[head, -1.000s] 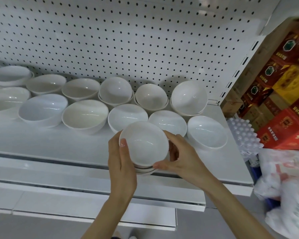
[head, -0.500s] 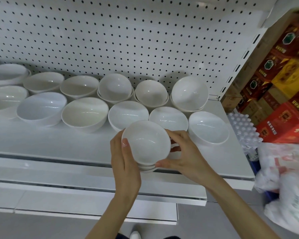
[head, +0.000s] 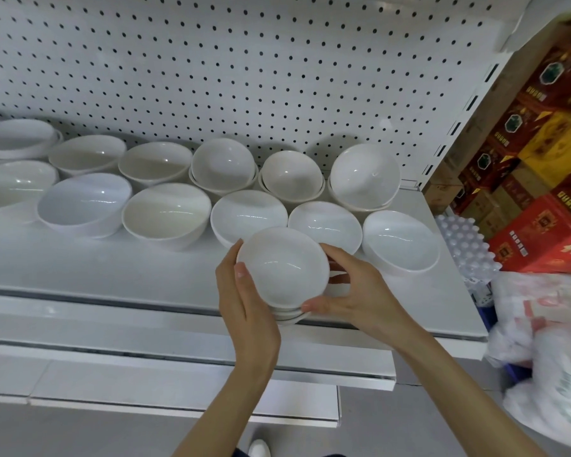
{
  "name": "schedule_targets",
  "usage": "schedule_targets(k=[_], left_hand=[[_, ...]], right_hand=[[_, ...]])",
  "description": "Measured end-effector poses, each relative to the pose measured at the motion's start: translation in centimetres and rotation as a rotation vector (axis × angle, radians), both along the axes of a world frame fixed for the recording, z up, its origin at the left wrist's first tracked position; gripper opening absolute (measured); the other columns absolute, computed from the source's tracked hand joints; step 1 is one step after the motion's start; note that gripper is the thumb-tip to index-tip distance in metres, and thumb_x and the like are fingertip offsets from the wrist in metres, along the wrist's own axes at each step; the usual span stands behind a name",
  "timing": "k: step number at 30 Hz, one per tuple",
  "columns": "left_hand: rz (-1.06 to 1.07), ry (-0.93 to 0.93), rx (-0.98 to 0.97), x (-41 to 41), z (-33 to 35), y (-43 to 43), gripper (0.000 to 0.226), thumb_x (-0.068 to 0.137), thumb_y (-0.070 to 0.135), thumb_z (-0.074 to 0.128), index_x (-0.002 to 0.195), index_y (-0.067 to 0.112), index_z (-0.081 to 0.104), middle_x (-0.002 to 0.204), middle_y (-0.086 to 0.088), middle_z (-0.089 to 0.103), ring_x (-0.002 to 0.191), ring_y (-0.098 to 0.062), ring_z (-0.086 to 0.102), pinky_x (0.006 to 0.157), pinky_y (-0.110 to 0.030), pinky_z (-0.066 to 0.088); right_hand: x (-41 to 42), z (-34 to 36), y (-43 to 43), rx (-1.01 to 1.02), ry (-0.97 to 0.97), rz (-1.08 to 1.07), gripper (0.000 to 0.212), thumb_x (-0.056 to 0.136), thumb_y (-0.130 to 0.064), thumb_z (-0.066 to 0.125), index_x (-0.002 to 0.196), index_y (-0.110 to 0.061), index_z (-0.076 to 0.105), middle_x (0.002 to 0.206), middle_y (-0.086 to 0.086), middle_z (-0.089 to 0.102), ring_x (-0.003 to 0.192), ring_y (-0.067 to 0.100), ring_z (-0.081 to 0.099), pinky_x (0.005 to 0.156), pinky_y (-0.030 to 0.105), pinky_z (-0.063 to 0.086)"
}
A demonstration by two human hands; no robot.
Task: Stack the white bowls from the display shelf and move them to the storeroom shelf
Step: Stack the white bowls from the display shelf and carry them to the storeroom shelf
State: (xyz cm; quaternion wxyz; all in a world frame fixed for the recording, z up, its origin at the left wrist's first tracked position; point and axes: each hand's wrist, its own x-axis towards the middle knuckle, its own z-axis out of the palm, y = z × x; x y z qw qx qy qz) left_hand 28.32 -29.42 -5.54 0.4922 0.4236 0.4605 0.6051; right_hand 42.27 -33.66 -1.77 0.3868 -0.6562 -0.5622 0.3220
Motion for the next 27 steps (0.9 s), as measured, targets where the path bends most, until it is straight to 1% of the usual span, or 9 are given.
schedule_targets(k=[3, 5, 10, 12, 14, 16, 19, 23, 27], left_hand=[[0.028, -0.031, 0.005, 0.2, 0.0, 0.0, 0.029, 0.094, 0.050, 0.035, 0.115, 0.043, 0.053, 0.119, 0.017, 0.059, 0.104, 0.006, 0.058, 0.078, -0.009, 0.048], [0.046, -0.047, 0.012, 0.4, -0.1, -0.1, 0.028, 0.095, 0.044, 0.035, 0.115, 0.042, 0.055, 0.118, 0.016, 0.061, 0.105, 0.002, 0.059, 0.080, -0.013, 0.050], [0.075, -0.013, -0.004, 0.6, -0.3, 0.0, 0.027, 0.090, 0.056, 0.035, 0.111, 0.059, 0.053, 0.123, 0.010, 0.058, 0.114, -0.011, 0.057, 0.090, -0.029, 0.050], [0.071, -0.029, -0.046, 0.4, -0.3, -0.2, 0.035, 0.089, 0.056, 0.038, 0.119, 0.047, 0.053, 0.127, 0.007, 0.056, 0.115, -0.010, 0.056, 0.093, -0.029, 0.049], [0.046, -0.054, -0.087, 0.1, -0.1, -0.4, 0.044, 0.091, 0.050, 0.038, 0.127, 0.031, 0.054, 0.128, 0.004, 0.056, 0.116, -0.009, 0.055, 0.093, -0.025, 0.046], [0.011, -0.091, -0.127, -0.2, 0.1, -0.5, 0.041, 0.097, 0.045, 0.040, 0.131, 0.026, 0.053, 0.129, 0.003, 0.056, 0.119, -0.012, 0.054, 0.093, -0.023, 0.045], [-0.040, -0.122, -0.158, -0.2, 0.3, -0.6, 0.039, 0.101, 0.044, 0.039, 0.132, 0.026, 0.052, 0.130, 0.005, 0.058, 0.120, -0.013, 0.054, 0.092, -0.022, 0.045], [-0.068, -0.128, -0.143, -0.3, 0.5, -0.8, 0.054, 0.085, 0.057, 0.041, 0.129, 0.029, 0.054, 0.126, 0.007, 0.060, 0.118, -0.012, 0.056, 0.099, -0.031, 0.047], [-0.070, -0.116, -0.122, -0.9, 0.4, -1.3, 0.051, 0.083, 0.060, 0.042, 0.125, 0.034, 0.055, 0.126, 0.009, 0.060, 0.118, -0.010, 0.056, 0.098, -0.030, 0.047]], right_hand=[[0.0, 0.2, 0.1, 0.004, -0.011, -0.006, 0.076, 0.060, -0.036, 0.088, 0.126, -0.039, 0.051, 0.116, -0.026, 0.061, 0.109, -0.003, 0.055, 0.093, 0.018, 0.046], [0.0, 0.1, 0.1, 0.000, 0.005, -0.011, 0.077, 0.060, -0.034, 0.088, 0.128, -0.037, 0.051, 0.118, -0.025, 0.060, 0.109, -0.003, 0.055, 0.093, 0.019, 0.046], [-0.8, -0.8, -0.4, 0.006, 0.149, -0.034, 0.090, 0.061, -0.034, 0.087, 0.138, -0.036, 0.039, 0.128, -0.024, 0.052, 0.115, -0.005, 0.051, 0.092, 0.019, 0.048], [-1.7, -1.2, -0.9, 0.026, 0.272, -0.087, 0.098, 0.058, -0.034, 0.088, 0.139, -0.037, 0.033, 0.130, -0.023, 0.047, 0.112, -0.013, 0.050, 0.084, 0.015, 0.051], [-2.5, -2.0, -1.6, 0.073, 0.355, -0.127, 0.097, 0.057, -0.034, 0.091, 0.137, -0.038, 0.035, 0.131, -0.024, 0.048, 0.112, -0.013, 0.051, 0.079, 0.016, 0.053], [-3.3, -2.6, -2.0, 0.113, 0.392, -0.178, 0.094, 0.055, -0.041, 0.085, 0.137, -0.040, 0.038, 0.131, -0.027, 0.049, 0.118, -0.007, 0.051, 0.085, 0.027, 0.056], [-3.9, -2.8, -2.2, 0.152, 0.403, -0.214, 0.089, 0.058, -0.042, 0.084, 0.137, -0.039, 0.042, 0.129, -0.029, 0.052, 0.122, -0.004, 0.050, 0.094, 0.033, 0.054], [-4.3, -2.5, -2.2, 0.176, 0.409, -0.254, 0.084, 0.060, -0.027, 0.085, 0.135, -0.034, 0.047, 0.126, -0.026, 0.056, 0.119, -0.003, 0.053, 0.094, 0.036, 0.054], [-4.9, -2.3, -2.7, 0.201, 0.417, -0.281, 0.082, 0.056, -0.026, 0.081, 0.132, -0.032, 0.051, 0.124, -0.024, 0.059, 0.117, -0.001, 0.055, 0.089, 0.028, 0.055]])
